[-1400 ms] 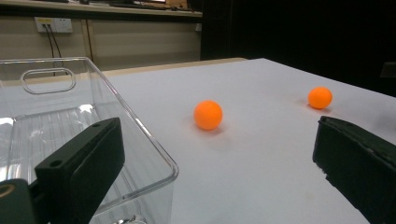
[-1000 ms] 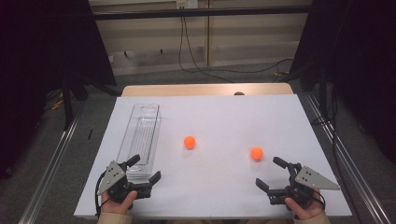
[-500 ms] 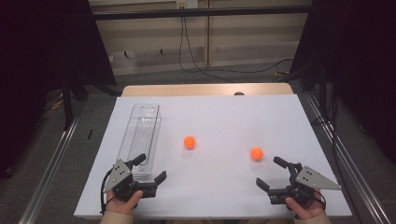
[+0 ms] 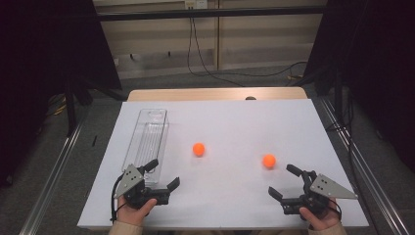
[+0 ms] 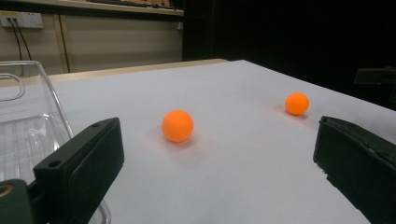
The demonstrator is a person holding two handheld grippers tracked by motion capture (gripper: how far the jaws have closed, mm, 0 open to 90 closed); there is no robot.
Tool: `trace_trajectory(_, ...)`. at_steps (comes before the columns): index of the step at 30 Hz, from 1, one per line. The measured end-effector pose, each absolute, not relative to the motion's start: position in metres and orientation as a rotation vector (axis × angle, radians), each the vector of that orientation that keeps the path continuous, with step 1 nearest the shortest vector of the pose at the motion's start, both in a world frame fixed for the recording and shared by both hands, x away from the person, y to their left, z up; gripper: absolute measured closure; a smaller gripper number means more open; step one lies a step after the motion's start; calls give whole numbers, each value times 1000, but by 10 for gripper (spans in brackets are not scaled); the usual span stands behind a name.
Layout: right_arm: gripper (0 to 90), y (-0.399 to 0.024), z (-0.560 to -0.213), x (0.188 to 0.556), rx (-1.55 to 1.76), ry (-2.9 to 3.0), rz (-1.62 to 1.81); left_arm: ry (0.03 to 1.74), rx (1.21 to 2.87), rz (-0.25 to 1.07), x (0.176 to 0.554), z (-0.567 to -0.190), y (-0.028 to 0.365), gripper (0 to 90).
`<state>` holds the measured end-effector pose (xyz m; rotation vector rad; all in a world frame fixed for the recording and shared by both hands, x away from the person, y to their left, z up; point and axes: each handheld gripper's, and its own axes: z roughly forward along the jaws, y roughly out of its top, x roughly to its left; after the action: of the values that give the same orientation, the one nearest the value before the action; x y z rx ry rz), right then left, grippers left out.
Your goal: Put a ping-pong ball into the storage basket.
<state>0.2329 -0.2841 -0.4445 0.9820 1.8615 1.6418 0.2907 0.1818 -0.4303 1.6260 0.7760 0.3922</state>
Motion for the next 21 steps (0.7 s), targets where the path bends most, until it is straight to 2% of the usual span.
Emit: trace_trajectory(21, 14, -284, -444, 233, 985, 1863, 1641, 723, 1690, 360, 296, -432, 155, 18)
